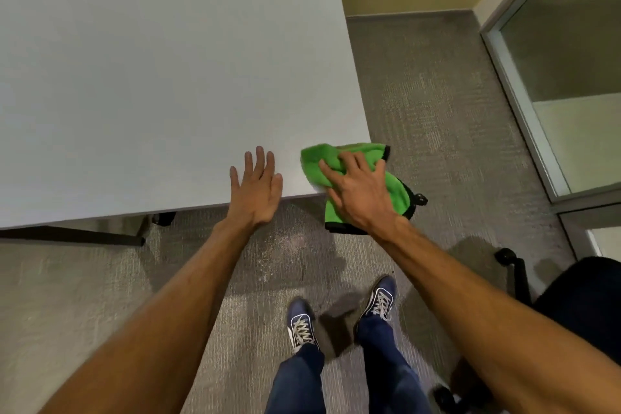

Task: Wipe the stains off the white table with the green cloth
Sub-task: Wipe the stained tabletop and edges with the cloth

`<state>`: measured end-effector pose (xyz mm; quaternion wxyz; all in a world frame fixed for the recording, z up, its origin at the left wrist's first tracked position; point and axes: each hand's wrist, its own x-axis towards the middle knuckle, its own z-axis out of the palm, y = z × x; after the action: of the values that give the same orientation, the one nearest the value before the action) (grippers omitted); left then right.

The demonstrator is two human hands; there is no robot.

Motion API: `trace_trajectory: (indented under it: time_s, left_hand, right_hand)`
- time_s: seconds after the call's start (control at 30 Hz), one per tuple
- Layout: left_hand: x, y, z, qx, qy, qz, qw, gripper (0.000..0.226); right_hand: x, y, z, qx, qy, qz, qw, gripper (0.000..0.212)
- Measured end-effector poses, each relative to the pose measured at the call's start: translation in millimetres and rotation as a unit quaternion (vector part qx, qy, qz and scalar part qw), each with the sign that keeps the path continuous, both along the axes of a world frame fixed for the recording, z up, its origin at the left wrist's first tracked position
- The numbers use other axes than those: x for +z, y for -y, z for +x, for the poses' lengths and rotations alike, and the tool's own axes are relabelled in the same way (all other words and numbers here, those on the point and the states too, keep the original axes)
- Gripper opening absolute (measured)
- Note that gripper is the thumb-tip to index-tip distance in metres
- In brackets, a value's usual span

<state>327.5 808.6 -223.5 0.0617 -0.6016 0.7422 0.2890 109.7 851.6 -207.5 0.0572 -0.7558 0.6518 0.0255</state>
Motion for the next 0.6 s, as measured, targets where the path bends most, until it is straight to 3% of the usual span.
trace_trajectory:
  time_s: [0.07, 0.17, 0.23, 0.3, 0.4, 0.6]
  left_hand:
    - [21, -19, -11, 0.049, -0.073, 0.047, 0.995, 0.057]
    - [63, -44, -38, 0.142, -0.23, 0.075, 0.96, 0.041]
    - [88, -56, -57, 0.141, -0.295, 0.107, 0.939, 0.031]
    - [114, -67, -74, 0.097, -0.348, 0.158, 0.919, 0.039]
    - [137, -80, -97, 0.042, -0.367, 0.19, 0.91, 0.035]
    - [178, -94, -145, 0.066, -0.337, 0.076, 0.936, 0.034]
  right_hand:
    - [16, -8, -13, -0.075, 0.042, 0.004, 0.996, 0.05]
    - [44, -23, -30, -0.142, 0.119, -0.015, 0.983, 0.045]
    - [63, -34, -39, -0.172, 0.163, -0.044, 0.97, 0.044]
    - [81, -45, -46, -0.21, 0.214, -0.081, 0.951, 0.043]
    - [103, -65, -50, -0.234, 0.275, -0.118, 0.925, 0.043]
    - [143, -91, -76, -0.261, 0.328, -0.158, 0.894, 0.048]
